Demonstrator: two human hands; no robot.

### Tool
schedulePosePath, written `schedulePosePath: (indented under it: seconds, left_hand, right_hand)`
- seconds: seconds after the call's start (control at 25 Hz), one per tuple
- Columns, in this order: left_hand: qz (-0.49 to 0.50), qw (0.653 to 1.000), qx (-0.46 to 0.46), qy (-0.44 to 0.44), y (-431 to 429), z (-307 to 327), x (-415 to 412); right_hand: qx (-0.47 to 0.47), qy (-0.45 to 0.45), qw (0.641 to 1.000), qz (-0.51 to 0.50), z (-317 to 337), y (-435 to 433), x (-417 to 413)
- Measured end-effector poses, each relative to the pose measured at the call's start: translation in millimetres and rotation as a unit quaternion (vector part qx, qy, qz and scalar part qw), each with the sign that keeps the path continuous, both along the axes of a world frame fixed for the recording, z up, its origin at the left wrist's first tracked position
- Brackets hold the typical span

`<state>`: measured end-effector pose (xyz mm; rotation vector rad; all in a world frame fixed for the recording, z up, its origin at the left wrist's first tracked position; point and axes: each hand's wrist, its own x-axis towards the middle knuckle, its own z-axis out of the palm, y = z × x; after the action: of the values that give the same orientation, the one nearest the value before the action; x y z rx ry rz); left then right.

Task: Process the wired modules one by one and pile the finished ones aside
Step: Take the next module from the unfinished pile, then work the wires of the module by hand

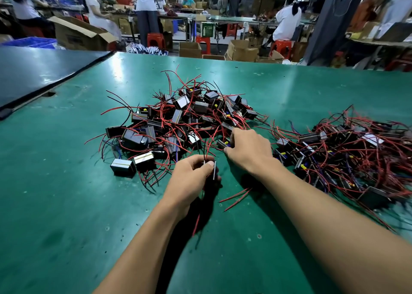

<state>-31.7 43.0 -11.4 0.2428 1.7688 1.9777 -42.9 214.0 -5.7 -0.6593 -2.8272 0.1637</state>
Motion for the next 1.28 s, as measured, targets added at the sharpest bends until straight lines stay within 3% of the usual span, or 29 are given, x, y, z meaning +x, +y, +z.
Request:
schedulePosePath:
  seconds: [0.08,0.16,0.24,0.32,0.44,0.68,0.8,1.0,1.28]
  left_hand:
    - [-0.003,1.000,0.009,-0.013,-0.8,1.8,-0.3]
    - [0.001,0.999,0.025,-0.029,-2.0,2.8,-0.6]
    - [0.003,0.998,0.041,-0.047,-3.5,4.8,0.3]
    - [0.001,0.997,0.045,-0.060,-5.2,7.1,0.3]
    - [0.002,0.995,0.055,-0.079,-8.4,6.8,-1.1]
    - [-0.003,0.995,0.060,-0.077,-3.7,0.1,2.9]
    - [-0.004,0.998,0.031,-0.058,-2.7,0.0,4.6]
    - [-0.002,1.000,-0.018,-0.002,-2.8,2.1,7.1]
    - [-0.021,0.999,-0.027,0.025,-5.7,2.6,8.6]
  right_hand:
    - [-0.050,0.074,0.996,-0.026,-0.7,-3.1,13.1]
    - [-0.174,0.178,0.968,-0.037,-2.2,-8.4,28.4]
    - [-0.272,0.205,0.940,-0.028,-4.2,-13.2,42.6]
    - [-0.241,0.152,0.958,-0.015,-8.1,-12.5,54.9]
    - [-0.113,0.074,0.991,-0.012,-13.3,2.5,69.1]
    - [-0.020,0.071,0.997,-0.012,-19.3,40.6,90.0]
    - [-0.036,0.085,0.996,-0.018,-16.2,47.3,88.6]
    - [-0.145,0.153,0.977,0.014,-4.8,20.9,92.1]
    - [-0.205,-0.002,0.977,0.048,-5.4,-5.9,98.8]
